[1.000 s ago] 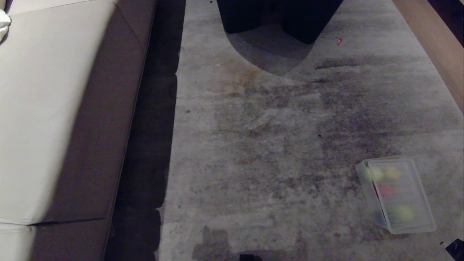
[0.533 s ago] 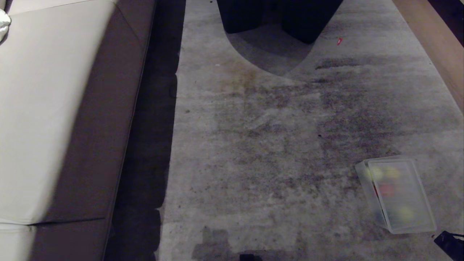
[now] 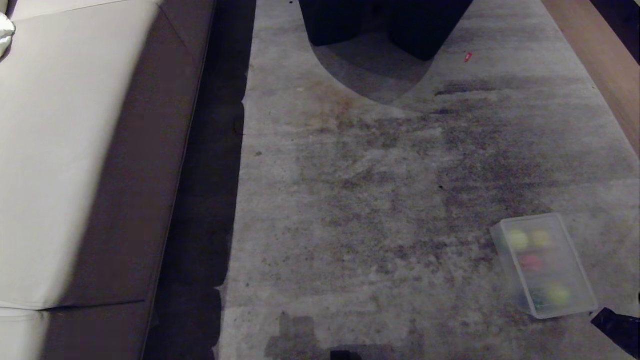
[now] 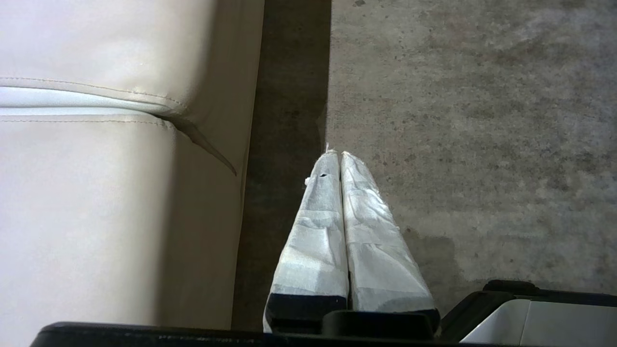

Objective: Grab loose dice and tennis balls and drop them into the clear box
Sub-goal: Close the lid

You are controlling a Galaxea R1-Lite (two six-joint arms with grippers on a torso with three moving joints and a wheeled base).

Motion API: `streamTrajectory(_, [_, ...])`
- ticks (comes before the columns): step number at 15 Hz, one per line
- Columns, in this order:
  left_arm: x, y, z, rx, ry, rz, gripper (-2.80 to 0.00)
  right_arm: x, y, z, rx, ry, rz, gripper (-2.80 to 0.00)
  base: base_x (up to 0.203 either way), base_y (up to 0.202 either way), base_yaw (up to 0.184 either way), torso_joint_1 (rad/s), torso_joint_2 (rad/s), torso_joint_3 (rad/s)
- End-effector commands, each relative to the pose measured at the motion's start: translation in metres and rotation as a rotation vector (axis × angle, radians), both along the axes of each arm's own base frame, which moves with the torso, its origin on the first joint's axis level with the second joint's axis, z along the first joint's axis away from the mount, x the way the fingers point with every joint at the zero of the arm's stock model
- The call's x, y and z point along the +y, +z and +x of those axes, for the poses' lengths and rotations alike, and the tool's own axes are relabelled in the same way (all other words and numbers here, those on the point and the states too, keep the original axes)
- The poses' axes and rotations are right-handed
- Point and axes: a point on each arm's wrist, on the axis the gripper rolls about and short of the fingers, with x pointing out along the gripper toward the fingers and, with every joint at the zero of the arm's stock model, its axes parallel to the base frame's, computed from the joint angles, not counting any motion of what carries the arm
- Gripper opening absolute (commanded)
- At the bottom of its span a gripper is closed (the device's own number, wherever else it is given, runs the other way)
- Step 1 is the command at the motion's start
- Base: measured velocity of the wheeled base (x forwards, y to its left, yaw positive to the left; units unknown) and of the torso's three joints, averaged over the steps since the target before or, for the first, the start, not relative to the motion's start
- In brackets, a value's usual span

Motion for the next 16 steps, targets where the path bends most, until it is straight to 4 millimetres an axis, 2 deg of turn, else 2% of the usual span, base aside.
streamTrajectory(1, [0.0, 0.0, 0.0, 0.002, 0.0, -0.001, -2.8, 0.002, 0.0, 0.003, -0.003, 0.009, -0.006, -2.8, 0.0, 0.0, 0.0, 0.0, 0.0, 0.0])
streamTrajectory(7, [0.0, 0.0, 0.0, 0.001, 0.0, -0.001, -2.8, -0.002, 0.007, -0.012, 0.055, -0.004, -0.09, -2.8, 0.0, 0.0, 0.0, 0.0, 0.0, 0.0])
streamTrajectory(9, [0.0, 0.0, 0.0, 0.002, 0.0, -0.001, -2.8, 0.002, 0.021, -0.017, 0.06, 0.0, -0.095, -2.8, 0.0, 0.0, 0.0, 0.0, 0.0, 0.0])
streamTrajectory(12, [0.0, 0.0, 0.0, 0.002, 0.0, -0.001, -2.8, 0.009, 0.064, -0.02, 0.033, 0.015, -0.114, -2.8, 0.0, 0.0, 0.0, 0.0, 0.0, 0.0])
streamTrajectory(14, [0.0, 0.0, 0.0, 0.002, 0.0, -0.001, -2.8, 0.02, 0.107, -0.019, -0.009, 0.066, -0.127, -2.8, 0.0, 0.0, 0.0, 0.0, 0.0, 0.0])
streamTrajectory(16, [0.0, 0.0, 0.0, 0.002, 0.0, -0.001, -2.8, 0.039, 0.154, -0.017, -0.044, 0.13, -0.137, -2.8, 0.0, 0.0, 0.0, 0.0, 0.0, 0.0])
